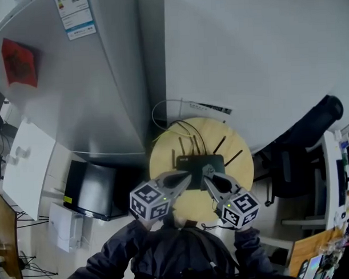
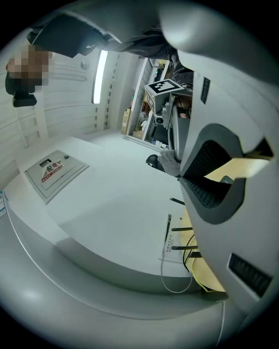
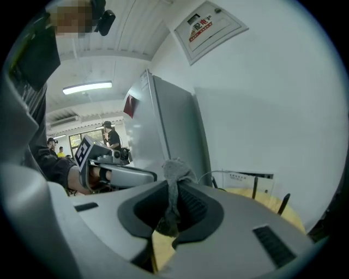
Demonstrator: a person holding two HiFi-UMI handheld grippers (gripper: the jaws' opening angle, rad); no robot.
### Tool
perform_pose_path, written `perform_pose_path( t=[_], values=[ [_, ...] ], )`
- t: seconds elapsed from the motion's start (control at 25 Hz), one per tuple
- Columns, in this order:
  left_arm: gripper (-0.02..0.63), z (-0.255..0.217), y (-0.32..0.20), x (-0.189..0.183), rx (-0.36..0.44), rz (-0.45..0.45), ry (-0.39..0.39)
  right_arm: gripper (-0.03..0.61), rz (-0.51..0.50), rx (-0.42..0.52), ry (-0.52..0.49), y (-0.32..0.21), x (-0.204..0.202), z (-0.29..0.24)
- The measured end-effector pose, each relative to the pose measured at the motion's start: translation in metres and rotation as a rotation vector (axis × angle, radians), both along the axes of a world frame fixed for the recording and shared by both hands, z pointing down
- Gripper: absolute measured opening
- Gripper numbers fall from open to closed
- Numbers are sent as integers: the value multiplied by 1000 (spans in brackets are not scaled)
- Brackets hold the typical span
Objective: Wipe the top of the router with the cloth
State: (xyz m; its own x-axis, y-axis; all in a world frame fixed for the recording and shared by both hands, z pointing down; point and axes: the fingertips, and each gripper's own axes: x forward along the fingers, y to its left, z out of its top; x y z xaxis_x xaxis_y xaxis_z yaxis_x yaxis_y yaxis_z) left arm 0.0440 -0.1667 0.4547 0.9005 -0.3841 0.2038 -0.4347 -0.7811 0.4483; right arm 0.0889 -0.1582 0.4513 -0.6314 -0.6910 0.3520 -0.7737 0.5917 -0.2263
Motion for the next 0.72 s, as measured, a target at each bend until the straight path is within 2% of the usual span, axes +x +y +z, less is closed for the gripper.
perform_pose_path(
  t=[0.72],
  values=[
    [-7,-3,4,-16,6,-38,-6,66,-50,16,0,-1,-22,-6]
  ],
)
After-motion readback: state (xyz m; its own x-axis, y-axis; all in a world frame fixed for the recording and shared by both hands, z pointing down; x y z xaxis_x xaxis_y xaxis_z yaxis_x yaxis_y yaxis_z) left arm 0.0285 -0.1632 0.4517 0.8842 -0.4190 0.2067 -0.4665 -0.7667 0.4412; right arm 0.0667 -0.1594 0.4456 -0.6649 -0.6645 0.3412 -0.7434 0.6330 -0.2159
